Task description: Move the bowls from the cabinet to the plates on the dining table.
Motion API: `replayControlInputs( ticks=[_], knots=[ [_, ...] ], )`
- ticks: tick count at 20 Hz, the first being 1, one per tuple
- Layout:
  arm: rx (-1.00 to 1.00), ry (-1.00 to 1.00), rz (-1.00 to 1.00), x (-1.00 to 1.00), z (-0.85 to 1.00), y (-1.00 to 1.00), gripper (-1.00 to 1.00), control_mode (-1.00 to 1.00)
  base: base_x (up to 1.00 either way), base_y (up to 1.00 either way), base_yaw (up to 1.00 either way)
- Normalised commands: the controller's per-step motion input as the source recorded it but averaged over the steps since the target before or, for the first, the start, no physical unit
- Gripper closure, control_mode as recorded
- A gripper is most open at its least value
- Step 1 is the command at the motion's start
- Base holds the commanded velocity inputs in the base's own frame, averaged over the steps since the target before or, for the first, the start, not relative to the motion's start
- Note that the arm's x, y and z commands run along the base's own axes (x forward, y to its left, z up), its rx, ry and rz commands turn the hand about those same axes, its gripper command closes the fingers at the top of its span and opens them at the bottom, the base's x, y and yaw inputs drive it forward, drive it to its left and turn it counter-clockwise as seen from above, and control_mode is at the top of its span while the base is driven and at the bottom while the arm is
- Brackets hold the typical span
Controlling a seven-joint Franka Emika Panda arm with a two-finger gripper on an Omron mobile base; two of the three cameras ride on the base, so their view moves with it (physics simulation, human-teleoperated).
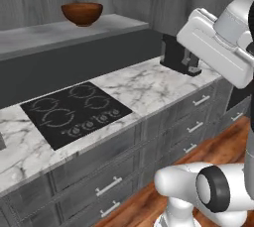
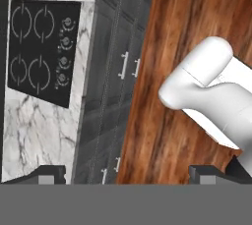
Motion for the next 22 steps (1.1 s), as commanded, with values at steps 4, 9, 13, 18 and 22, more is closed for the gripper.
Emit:
replayControlInputs(
  ticks=[4,9,13,18,22],
  knots=[
    [0.0,0.0,0.0,0.0,0.0,0.0,-1.0,1.0,0.66,-0.45,-0.05],
    [0.0,0.0,0.0,0.0,0.0,0.0,-1.0,1.0,0.58,-0.58,-0.05],
    [0.0,0.0,0.0,0.0,0.0,0.0,-1.0,1.0,0.43,0.42,-0.05],
    [0.0,0.0,0.0,0.0,0.0,0.0,-1.0,1.0,0.5,0.47,-0.05],
    [0.0,0.0,0.0,0.0,0.0,0.0,-1.0,1.0,0.61,0.35,-0.07]
  ],
)
